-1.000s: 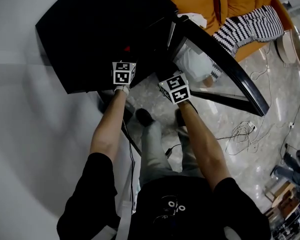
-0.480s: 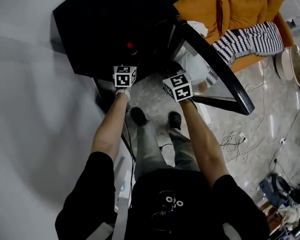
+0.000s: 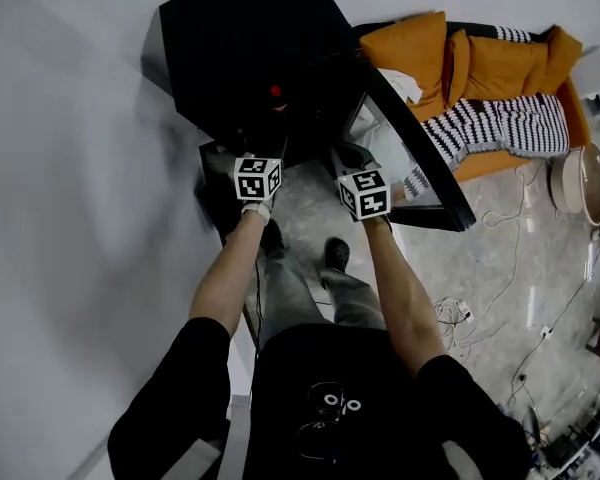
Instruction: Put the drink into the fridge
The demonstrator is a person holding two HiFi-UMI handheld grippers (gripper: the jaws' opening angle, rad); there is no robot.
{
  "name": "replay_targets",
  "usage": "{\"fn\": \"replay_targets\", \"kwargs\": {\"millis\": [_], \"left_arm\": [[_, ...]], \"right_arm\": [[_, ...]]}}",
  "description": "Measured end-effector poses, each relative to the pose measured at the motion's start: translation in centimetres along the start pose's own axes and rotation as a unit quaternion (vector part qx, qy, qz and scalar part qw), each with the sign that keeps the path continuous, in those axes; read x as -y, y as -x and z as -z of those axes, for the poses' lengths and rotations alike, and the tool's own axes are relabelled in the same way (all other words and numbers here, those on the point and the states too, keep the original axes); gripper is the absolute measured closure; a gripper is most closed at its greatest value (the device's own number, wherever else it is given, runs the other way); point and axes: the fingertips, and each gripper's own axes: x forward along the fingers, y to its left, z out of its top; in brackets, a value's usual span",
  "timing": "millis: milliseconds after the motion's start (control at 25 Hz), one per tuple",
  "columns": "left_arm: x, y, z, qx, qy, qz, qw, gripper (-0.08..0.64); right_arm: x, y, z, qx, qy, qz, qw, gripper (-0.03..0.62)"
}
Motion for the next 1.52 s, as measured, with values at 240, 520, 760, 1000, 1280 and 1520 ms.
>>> {"fn": "replay_targets", "kwargs": {"millis": [240, 520, 760, 1000, 1280, 1520], "left_arm": [[4.2, 6.0, -2.5, 0.058, 0.037, -0.008, 0.9976, 0.552], [9.9, 13.3, -5.2, 0.106, 0.053, 0.009, 0.9929, 0.554], [12.4, 18.5, -7.3, 0.119, 0.045, -0.015, 0.9918, 0.554], [12.1, 23.8, -8.6, 0.137, 0.042, -0.042, 0.9888, 0.554], [11.0, 30.1, -8.8, 0.14, 0.028, -0.057, 0.9882, 0.554], [10.8, 34.3, -6.2, 0.123, 0.021, -0.048, 0.9911, 0.554]], "right_arm": [[-1.2, 4.6, -1.0, 0.012, 0.011, -0.024, 1.0, 0.584], [-3.5, 9.6, -1.8, 0.02, 0.026, -0.045, 0.998, 0.584], [-5.4, 13.1, -3.3, 0.02, 0.034, -0.069, 0.997, 0.584], [-7.8, 15.0, -5.0, 0.035, 0.03, -0.083, 0.996, 0.586], [-13.0, 16.6, -6.9, 0.056, 0.041, -0.085, 0.994, 0.586], [-18.0, 18.6, -6.1, 0.062, 0.045, -0.083, 0.994, 0.586]]}}
